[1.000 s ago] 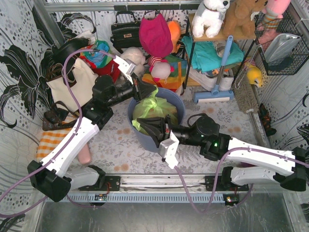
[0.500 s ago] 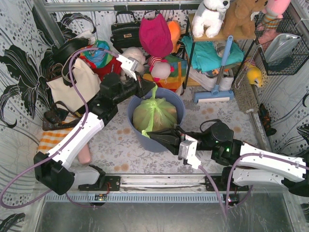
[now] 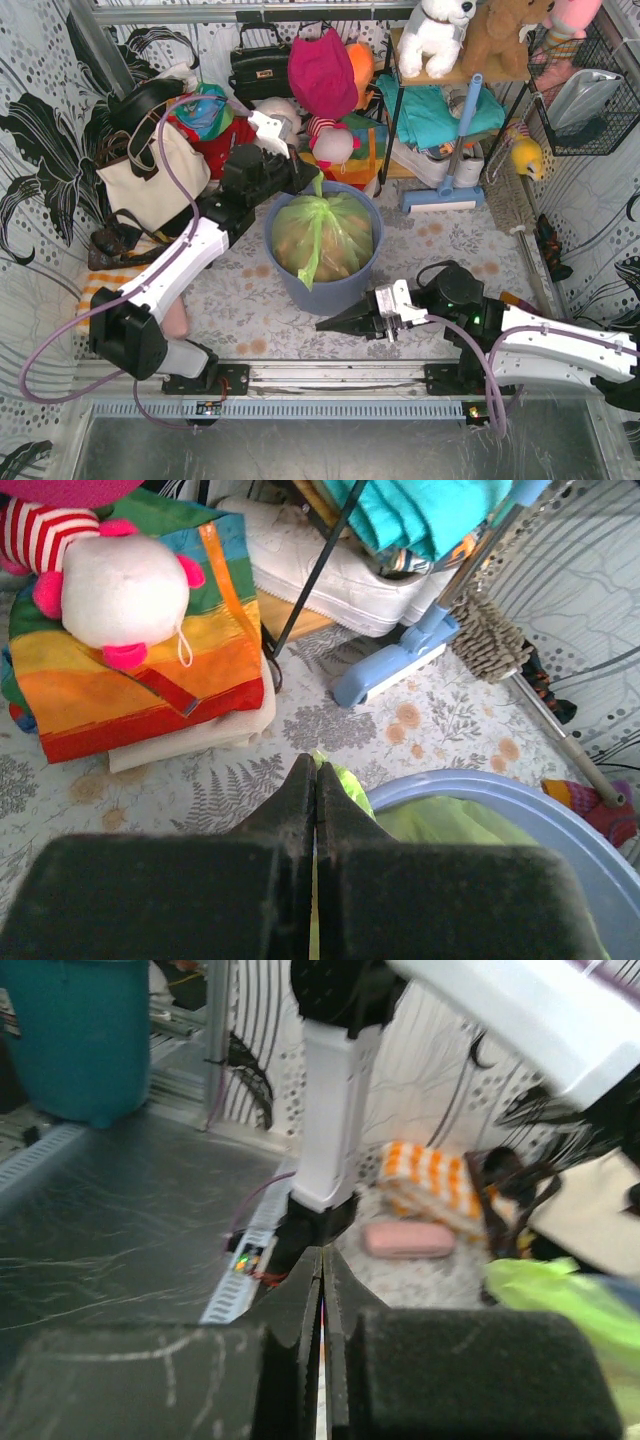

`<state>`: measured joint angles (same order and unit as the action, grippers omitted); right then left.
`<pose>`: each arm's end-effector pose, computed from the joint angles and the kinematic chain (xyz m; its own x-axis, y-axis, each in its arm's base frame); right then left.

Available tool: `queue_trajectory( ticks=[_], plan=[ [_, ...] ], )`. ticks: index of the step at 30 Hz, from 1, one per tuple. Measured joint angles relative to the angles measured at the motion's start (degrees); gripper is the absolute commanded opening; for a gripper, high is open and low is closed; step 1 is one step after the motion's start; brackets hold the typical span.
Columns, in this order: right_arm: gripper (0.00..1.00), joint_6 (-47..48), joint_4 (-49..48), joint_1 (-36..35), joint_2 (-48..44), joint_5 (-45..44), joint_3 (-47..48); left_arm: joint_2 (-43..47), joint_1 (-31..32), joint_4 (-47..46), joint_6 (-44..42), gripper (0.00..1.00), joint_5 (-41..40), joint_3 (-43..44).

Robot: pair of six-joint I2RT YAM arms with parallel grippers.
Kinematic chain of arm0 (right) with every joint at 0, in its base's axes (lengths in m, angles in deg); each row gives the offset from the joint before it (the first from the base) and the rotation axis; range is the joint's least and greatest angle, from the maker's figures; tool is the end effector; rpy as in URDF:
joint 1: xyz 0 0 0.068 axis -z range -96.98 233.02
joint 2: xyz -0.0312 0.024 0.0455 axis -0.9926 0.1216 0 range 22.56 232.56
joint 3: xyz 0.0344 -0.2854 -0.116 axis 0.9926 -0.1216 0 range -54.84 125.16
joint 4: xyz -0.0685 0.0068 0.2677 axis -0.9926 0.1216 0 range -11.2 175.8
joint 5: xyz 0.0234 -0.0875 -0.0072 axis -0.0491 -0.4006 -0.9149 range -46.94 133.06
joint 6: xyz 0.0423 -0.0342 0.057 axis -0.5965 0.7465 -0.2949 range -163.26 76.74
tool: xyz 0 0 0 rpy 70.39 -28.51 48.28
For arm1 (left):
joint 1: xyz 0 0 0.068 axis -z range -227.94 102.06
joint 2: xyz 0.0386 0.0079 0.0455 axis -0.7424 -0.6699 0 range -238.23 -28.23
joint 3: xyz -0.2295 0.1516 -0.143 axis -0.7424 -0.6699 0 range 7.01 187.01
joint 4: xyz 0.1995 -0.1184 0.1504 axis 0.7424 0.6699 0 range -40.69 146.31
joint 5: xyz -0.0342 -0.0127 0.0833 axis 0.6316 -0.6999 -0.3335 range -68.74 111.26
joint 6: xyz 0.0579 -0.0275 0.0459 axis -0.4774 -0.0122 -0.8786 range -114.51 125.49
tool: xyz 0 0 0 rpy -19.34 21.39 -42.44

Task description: Tie the trash bag

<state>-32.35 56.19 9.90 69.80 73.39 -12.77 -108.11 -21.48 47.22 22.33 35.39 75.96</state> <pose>0.0273 0.2073 0.4112 0.2684 0.3213 -0.9082 -0.9319 -0.1521 -0.3292 0.3261 -0.1807 0.3990 -0.3196 -0.1547 -0.9349 0.5803 0.7480 -0.3221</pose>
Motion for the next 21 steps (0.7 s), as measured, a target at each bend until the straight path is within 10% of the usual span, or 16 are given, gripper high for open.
queue_trajectory(
  ticks=[5, 9, 21],
  plan=[
    [0.03, -6.47, -0.15, 0.00, -1.29, -0.22, -4.96, -2.40, -0.48, 0.04, 0.24, 0.00, -0.66, 0.46],
    [0.30, -5.42, 0.59, 0.00, -4.85, -5.03, -5.81, -2.10, -0.59, -0.15, 0.66, 0.00, 0.02, 0.46],
    [0.56, 20.33, 1.81, 0.00, -1.09, -21.68, 0.76, 1.16, -0.59, -0.11, 2.54, 0.00, 7.06, 0.46]
  ],
)
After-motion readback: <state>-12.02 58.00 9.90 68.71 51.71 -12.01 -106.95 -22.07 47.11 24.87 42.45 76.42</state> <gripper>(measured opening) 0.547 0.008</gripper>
